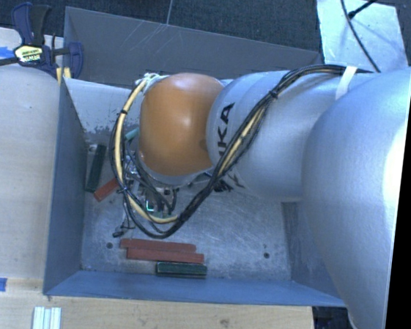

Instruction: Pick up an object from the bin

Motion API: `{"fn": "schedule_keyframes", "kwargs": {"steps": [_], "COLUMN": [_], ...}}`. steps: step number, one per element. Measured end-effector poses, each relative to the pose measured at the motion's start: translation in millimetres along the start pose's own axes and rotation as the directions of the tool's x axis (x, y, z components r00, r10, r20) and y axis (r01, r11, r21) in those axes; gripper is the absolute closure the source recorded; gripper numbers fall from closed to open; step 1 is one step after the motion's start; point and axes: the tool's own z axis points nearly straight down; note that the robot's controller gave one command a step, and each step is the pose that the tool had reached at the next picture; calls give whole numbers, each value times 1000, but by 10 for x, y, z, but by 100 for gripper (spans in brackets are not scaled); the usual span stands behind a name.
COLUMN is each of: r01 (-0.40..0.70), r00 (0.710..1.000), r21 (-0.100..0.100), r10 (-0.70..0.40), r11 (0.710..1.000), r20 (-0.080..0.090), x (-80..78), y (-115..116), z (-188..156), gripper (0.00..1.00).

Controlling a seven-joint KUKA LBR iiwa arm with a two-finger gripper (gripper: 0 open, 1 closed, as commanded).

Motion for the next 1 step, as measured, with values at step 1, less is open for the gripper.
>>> {"fn": "schedule_keyframes", "kwargs": {"steps": [1], "r01": [-361], "r00": [933], "r21": [-3], "r10": [361], "r11": [933], "r20": [6], "x": [-281], "y": [-1041], "z": [699], "gripper": [0]}}
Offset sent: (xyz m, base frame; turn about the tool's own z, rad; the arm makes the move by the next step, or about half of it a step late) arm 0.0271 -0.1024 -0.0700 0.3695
